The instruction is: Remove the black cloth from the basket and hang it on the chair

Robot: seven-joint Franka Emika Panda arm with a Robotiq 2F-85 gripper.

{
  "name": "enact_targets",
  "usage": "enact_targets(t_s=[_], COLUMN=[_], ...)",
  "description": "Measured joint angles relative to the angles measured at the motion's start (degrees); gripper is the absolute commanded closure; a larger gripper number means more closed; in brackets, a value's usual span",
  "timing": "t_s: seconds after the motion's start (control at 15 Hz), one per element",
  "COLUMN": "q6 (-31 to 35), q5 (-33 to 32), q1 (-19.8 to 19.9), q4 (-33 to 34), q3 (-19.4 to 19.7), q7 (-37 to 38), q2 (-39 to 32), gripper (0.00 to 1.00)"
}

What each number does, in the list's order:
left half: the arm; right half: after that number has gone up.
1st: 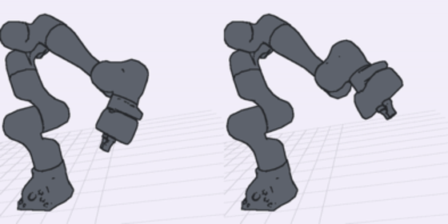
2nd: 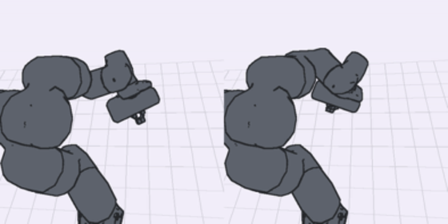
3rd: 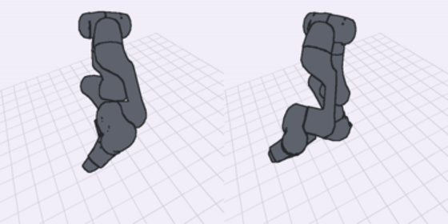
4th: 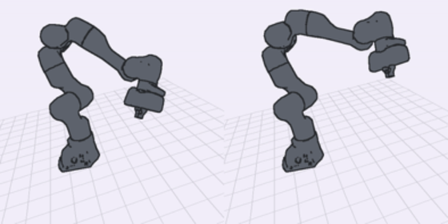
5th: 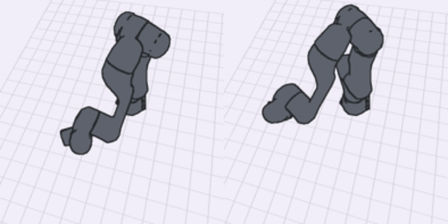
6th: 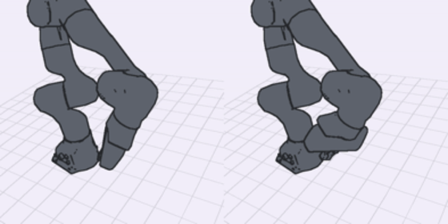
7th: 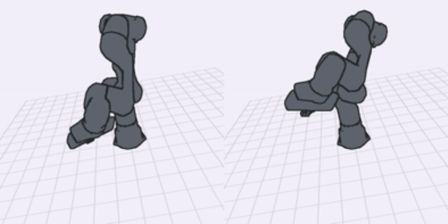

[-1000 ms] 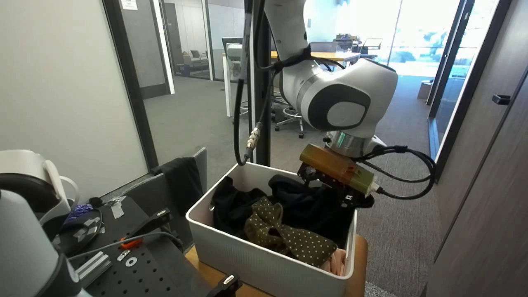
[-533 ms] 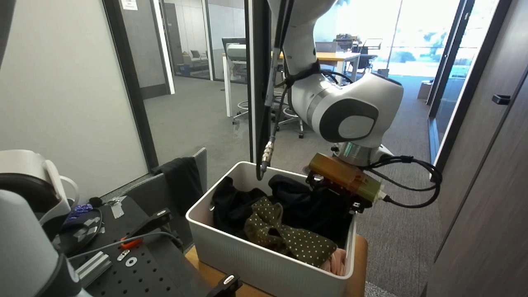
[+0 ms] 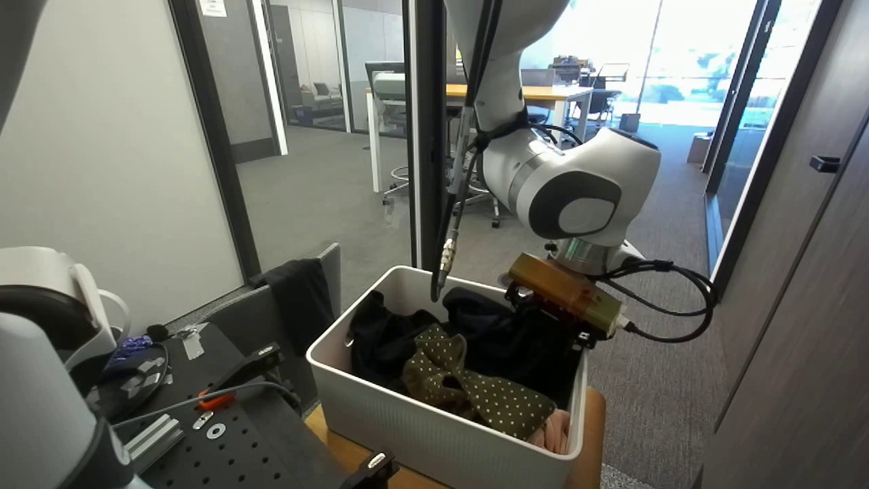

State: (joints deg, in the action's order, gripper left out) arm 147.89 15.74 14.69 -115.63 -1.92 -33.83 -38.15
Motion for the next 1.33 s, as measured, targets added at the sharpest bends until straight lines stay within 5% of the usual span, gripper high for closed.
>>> enact_targets(t_s=[0.8, 0.87, 0.93, 1.33], q6=[0.0, 0.0, 0.0, 0.1], q5=[0.0, 0.0, 0.0, 0.0], q1=[0.7, 0.7, 0.7, 1.4], q4=[1.4, 1.4, 1.4, 2.4], q3=[-1.0, -1.0, -1.0, -1.0], q7=[1.0, 1.0, 1.0, 1.1], q2=[-0.9, -0.9, -0.9, -0.9], gripper=[0.0, 0.25, 0.26, 0.73])
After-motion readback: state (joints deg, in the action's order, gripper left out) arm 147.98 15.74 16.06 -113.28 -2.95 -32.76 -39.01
